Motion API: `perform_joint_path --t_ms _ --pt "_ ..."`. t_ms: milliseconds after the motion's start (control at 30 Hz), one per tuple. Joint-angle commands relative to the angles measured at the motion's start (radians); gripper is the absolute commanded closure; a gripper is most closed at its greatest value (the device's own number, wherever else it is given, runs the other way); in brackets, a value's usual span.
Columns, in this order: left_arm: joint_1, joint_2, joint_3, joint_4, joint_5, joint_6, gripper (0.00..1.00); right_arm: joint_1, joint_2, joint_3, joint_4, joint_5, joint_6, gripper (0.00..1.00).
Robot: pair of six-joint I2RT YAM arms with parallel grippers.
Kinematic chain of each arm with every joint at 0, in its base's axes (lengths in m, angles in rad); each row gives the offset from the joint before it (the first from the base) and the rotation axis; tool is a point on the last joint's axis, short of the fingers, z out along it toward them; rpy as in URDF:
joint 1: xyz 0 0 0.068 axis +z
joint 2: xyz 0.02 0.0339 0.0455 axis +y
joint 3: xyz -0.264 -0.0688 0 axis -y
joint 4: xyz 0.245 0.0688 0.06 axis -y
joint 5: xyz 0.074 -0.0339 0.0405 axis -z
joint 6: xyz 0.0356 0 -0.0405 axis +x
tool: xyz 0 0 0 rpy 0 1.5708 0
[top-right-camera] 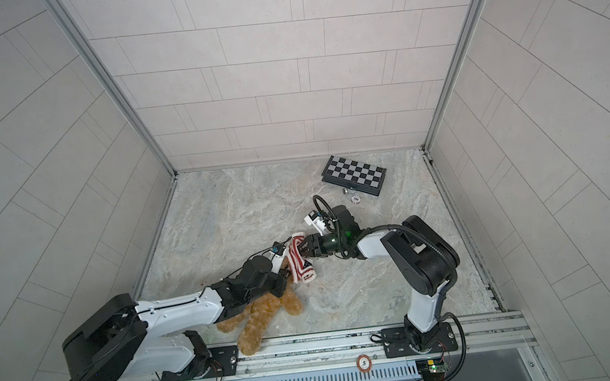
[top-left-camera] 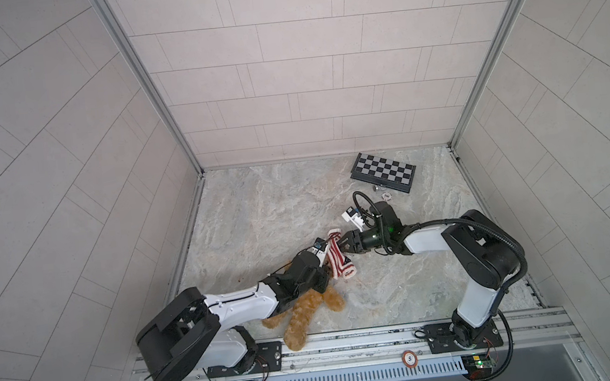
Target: Dress the teddy bear
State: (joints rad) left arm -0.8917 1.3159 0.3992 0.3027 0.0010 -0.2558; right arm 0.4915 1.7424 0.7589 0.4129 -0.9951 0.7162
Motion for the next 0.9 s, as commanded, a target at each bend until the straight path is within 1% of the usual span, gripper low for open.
perform_joint_path --t_ms 0,133,233,367,500,600,700,800,867 --pt "-0.012 -0.011 -0.026 -0.009 0.029 0.012 1.0 0.007 -0.042 0.046 -0.227 0.019 -0.154 0.43" --pt "-0.02 -0.014 -0.022 0.001 0.028 0.019 1.0 0.044 -0.038 0.07 -0.249 -0.009 -0.165 0.43" --pt "-0.025 -0.042 -0.035 0.025 0.014 0.012 1.0 0.065 -0.042 0.085 -0.33 -0.008 -0.209 0.42" --pt "-0.025 -0.094 -0.064 0.073 0.002 0.006 1.0 0.076 -0.056 0.083 -0.368 -0.021 -0.229 0.41" --pt "-0.025 -0.118 -0.075 0.111 0.023 0.012 1.0 0.119 -0.075 0.121 -0.456 -0.026 -0.273 0.4" --pt "-0.025 -0.138 -0.086 0.137 0.042 0.015 1.0 0.153 -0.095 0.134 -0.454 -0.045 -0.26 0.39" --pt "-0.025 -0.182 -0.105 0.155 0.049 0.008 1.0 0.165 -0.108 0.127 -0.398 -0.054 -0.206 0.4" --pt "-0.026 -0.236 -0.112 0.15 0.045 0.007 1.0 0.172 -0.103 0.124 -0.377 -0.051 -0.187 0.43" --pt "-0.025 -0.265 -0.106 0.133 0.042 0.009 1.0 0.178 -0.091 0.124 -0.367 -0.053 -0.177 0.48"
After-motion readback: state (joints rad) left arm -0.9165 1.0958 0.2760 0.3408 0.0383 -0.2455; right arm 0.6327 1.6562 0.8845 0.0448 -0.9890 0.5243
